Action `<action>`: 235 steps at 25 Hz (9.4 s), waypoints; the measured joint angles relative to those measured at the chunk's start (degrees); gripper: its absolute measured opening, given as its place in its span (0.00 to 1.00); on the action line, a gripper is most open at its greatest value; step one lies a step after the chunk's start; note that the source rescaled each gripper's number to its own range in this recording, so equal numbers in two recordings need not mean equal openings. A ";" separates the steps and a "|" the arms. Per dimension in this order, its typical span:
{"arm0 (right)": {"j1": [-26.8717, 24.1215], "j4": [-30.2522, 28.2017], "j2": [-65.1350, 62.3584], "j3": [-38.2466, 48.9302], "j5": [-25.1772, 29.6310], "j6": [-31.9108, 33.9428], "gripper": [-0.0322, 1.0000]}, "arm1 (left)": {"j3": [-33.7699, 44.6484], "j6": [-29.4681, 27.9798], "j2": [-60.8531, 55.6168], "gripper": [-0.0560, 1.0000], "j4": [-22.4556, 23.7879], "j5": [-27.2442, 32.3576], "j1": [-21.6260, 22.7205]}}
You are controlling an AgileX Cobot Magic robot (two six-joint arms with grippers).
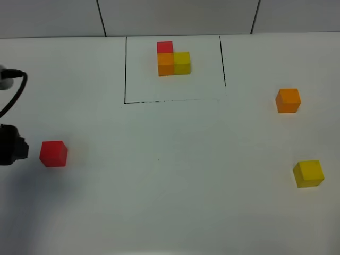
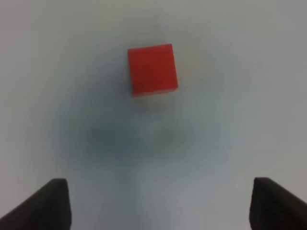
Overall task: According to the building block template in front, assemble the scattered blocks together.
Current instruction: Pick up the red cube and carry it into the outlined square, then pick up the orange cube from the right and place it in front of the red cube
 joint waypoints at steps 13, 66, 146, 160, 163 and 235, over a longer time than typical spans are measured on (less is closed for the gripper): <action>0.00 0.00 0.00 0.00 0.00 0.00 0.81 | -8.52 -1.12 23.70 0.75 0.00 0.51 0.00; 0.00 0.00 0.00 0.00 0.00 0.02 0.81 | -15.47 -4.13 44.58 0.06 3.07 -6.54 -4.04; 0.00 0.00 0.00 0.00 0.00 0.02 0.81 | -79.66 44.35 69.40 1.00 0.22 21.49 -34.65; 0.00 0.00 0.00 0.00 0.00 0.02 0.81 | -78.49 24.54 60.11 0.92 9.30 21.07 -33.83; 0.00 0.00 0.00 0.00 0.00 0.02 0.81 | -77.15 20.75 59.85 0.90 9.87 21.35 -31.08; 0.00 0.98 0.00 0.00 -0.20 0.07 0.81 | 10.85 -5.16 -50.94 0.82 7.25 5.56 -10.19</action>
